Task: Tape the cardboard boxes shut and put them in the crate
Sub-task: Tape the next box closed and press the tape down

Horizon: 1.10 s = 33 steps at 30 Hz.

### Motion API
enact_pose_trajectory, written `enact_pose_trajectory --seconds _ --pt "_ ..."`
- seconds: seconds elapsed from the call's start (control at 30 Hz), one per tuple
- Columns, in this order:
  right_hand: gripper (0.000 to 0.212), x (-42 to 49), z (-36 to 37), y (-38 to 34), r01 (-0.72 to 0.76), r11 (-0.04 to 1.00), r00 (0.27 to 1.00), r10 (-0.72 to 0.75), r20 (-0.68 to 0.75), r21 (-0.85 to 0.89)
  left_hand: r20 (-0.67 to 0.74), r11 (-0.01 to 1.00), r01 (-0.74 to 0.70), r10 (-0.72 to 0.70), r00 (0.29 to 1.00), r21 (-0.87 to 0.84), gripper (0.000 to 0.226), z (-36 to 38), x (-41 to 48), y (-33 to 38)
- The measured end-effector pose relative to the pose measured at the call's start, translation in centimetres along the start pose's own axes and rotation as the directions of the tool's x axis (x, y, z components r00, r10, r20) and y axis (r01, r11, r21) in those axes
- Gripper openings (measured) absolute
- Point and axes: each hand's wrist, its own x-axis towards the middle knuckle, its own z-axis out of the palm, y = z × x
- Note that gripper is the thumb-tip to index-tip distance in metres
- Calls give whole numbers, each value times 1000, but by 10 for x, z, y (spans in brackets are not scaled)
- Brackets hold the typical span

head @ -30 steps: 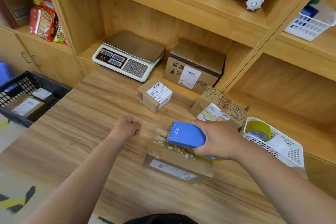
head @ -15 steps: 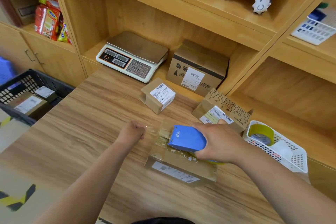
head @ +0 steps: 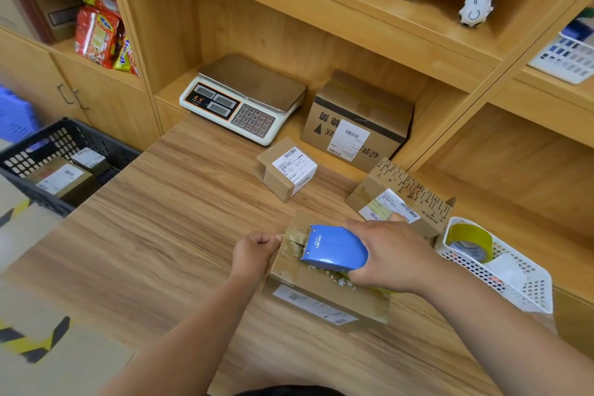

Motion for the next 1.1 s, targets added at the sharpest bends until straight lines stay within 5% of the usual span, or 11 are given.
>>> enact_pose_trajectory --seconds 0.13,0.23,0.3,0.37,0.43,0.53,0.7,0.8,0.93,1.1 --pt "64 3 10 6 1 1000 1000 -1 -6 18 -43 993 -46 51 998 105 9 2 -5 7" --pt "64 3 9 6 3 1000 1000 -3 -11 22 -53 986 -61 70 996 153 50 -3 -3 11" --pt "63 3 9 5 4 999 1000 -3 -11 32 -33 978 -131 138 990 161 43 -8 -6 12" --pt "59 3 8 4 10 999 1000 -9 -8 38 30 984 -174 173 985 39 25 -9 -16 11" --pt "56 2 7 3 20 999 1000 -20 -10 35 198 987 -97 121 973 -127 35 -7 -27 8" --pt "56 1 6 3 20 999 1000 -19 -5 37 477 998 -35 51 877 -44 57 -7 -29 0" --pt "59 -1 3 3 17 999 1000 -17 -6 44 477 999 10 -24 878 32 75 -20 -15 14" --pt "60 -2 2 2 9 999 1000 -9 -1 49 448 976 -193 129 885 100 50 -14 -18 35" --pt "77 -5 -3 3 11 1000 1000 -11 6 5 457 802 -514 351 818 304 45 10 -22 41" --pt "93 -13 -10 10 3 999 1000 -2 20 -51 418 707 -575 414 808 412 47 14 -11 23"
